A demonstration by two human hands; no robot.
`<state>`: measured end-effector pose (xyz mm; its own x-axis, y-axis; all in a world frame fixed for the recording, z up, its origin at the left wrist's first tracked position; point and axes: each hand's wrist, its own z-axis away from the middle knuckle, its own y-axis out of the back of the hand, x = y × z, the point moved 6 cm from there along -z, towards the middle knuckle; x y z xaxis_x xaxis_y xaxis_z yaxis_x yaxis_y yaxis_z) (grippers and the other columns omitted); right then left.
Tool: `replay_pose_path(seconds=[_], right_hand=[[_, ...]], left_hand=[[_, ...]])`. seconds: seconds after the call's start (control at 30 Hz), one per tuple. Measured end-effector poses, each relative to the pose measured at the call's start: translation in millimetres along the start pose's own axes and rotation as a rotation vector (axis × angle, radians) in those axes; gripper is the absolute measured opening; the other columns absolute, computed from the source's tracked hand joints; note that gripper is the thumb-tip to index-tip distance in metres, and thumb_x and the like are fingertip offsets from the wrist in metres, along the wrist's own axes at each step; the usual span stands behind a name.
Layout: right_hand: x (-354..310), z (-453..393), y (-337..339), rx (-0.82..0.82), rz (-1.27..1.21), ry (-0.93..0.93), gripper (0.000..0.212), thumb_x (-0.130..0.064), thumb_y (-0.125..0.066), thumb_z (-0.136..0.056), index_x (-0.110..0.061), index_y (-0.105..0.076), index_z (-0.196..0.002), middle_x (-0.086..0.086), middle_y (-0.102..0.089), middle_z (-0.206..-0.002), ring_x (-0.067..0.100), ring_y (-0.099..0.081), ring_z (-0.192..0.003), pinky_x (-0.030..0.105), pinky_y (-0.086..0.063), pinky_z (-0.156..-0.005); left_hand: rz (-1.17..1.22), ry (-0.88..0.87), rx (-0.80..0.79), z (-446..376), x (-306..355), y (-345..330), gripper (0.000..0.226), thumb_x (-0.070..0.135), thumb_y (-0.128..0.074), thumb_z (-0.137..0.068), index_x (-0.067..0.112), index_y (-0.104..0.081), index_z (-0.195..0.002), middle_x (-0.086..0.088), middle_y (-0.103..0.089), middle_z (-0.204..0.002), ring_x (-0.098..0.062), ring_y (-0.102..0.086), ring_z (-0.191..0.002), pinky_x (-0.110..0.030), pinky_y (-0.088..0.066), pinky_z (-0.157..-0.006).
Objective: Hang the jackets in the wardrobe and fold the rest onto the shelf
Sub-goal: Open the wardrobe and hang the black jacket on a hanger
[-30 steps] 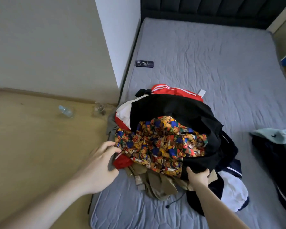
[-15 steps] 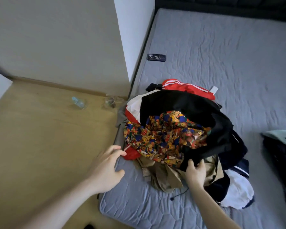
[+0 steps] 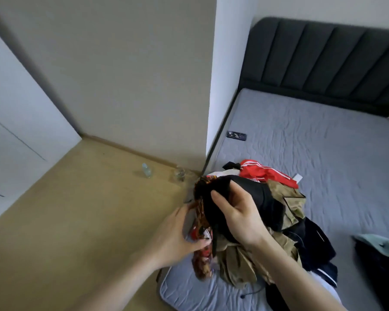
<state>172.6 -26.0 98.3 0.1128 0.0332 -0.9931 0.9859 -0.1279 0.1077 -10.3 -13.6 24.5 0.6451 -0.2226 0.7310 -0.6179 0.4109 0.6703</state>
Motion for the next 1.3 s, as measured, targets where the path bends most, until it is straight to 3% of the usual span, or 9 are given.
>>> replay_pose_path(seconds=[0.2, 0.3, 0.43, 0.57, 0.77, 0.93, 1.1, 1.2, 1.3], right_hand=[[-73, -19, -99, -0.263, -0.001, 0.142, 0.020, -0.030, -0.058, -0.106, -0.015, -0.069, -0.112, 0.008, -0.076, -0.104, 0.026, -0.073, -0.100, 0.040, -0.060, -0.083], [-78, -27, -141, -0.317, 0.035, 0.098, 0.014, -0.039, -0.059, -0.100, -0.028, -0.068, -0.100, -0.006, -0.074, -0.093, 0.017, -0.073, -0.094, 0.031, -0.059, -0.074], [-46, -29, -204, -0.427, 0.215, 0.080, 0.032, -0.041, -0.068, -0.091, -0.030, -0.066, -0.121, -0.011, -0.073, -0.118, 0.009, -0.069, -0.111, 0.034, -0.055, -0.099], [7, -20, -278, -0.594, 0.357, -0.050, 0.065, -0.038, -0.084, -0.081, -0.040, -0.048, -0.134, -0.011, -0.060, -0.136, -0.006, -0.065, -0.109, 0.018, -0.053, -0.091], [36, -16, -391, -0.696, 0.539, -0.161, 0.128, -0.069, -0.083, -0.061, -0.029, -0.013, -0.161, -0.013, -0.038, -0.147, 0.015, -0.050, -0.131, 0.033, -0.047, -0.108], [9, -68, -475, -0.597, 0.436, -0.163, 0.100, -0.046, -0.086, -0.080, -0.028, -0.027, -0.157, -0.004, -0.051, -0.145, 0.026, -0.057, -0.131, 0.041, -0.053, -0.103], [-23, -116, -522, -0.609, 0.423, -0.050, 0.007, -0.030, -0.067, -0.097, -0.024, -0.068, -0.094, -0.008, -0.073, -0.081, 0.017, -0.071, -0.079, 0.041, -0.060, -0.073], [-58, -166, -563, -0.548, 0.303, 0.035, 0.015, -0.016, -0.060, -0.095, -0.026, -0.069, -0.089, -0.001, -0.075, -0.081, 0.021, -0.072, -0.079, 0.045, -0.058, -0.068], [-96, -220, -595, -0.496, 0.162, 0.133, 0.031, -0.008, -0.061, -0.092, -0.038, -0.069, -0.087, -0.012, -0.075, -0.086, 0.006, -0.071, -0.081, 0.025, -0.054, -0.066]], left_hand=[[0.367, -0.001, 0.278, 54, 5, 123, 0.044, 0.009, -0.054, -0.092, 0.040, -0.067, -0.121, 0.014, -0.076, -0.110, -0.007, -0.071, -0.105, -0.035, -0.059, -0.089], [0.534, 0.057, 0.447, 89, -9, 201, 0.037, 0.015, -0.048, -0.089, 0.039, -0.071, -0.106, 0.009, -0.076, -0.105, -0.007, -0.071, -0.102, -0.020, -0.055, -0.084], [0.649, 0.110, 0.580, 127, -28, 285, 0.040, 0.008, -0.044, -0.095, 0.033, -0.076, -0.090, 0.001, -0.077, -0.088, -0.009, -0.072, -0.083, -0.016, -0.051, -0.069], [0.713, 0.168, 0.586, 153, -56, 346, 0.035, 0.017, -0.044, -0.102, 0.019, -0.079, -0.098, -0.012, -0.077, -0.102, -0.026, -0.073, -0.102, -0.040, -0.055, -0.094], [0.545, 0.179, 0.535, 188, -93, 427, 0.038, 0.022, -0.040, -0.102, -0.003, -0.068, -0.109, -0.022, -0.072, -0.108, -0.031, -0.070, -0.105, -0.046, -0.053, -0.099], [0.437, 0.194, 0.590, 207, -126, 503, 0.048, 0.031, -0.037, -0.092, -0.010, -0.056, -0.105, -0.030, -0.062, -0.102, -0.025, -0.060, -0.092, -0.038, -0.046, -0.085], [0.363, 0.239, 0.726, 215, -156, 564, 0.038, 0.025, -0.038, -0.102, 0.006, -0.071, -0.097, -0.013, -0.074, -0.098, -0.019, -0.072, -0.092, -0.030, -0.052, -0.082], [0.259, 0.295, 0.871, 226, -199, 626, 0.039, 0.027, -0.039, -0.100, 0.009, -0.073, -0.094, -0.007, -0.076, -0.090, -0.013, -0.072, -0.083, -0.029, -0.052, -0.075], [0.099, 0.415, 0.961, 238, -251, 680, 0.038, 0.022, -0.041, -0.101, 0.007, -0.071, -0.082, -0.009, -0.072, -0.081, -0.020, -0.070, -0.082, -0.033, -0.048, -0.072]])
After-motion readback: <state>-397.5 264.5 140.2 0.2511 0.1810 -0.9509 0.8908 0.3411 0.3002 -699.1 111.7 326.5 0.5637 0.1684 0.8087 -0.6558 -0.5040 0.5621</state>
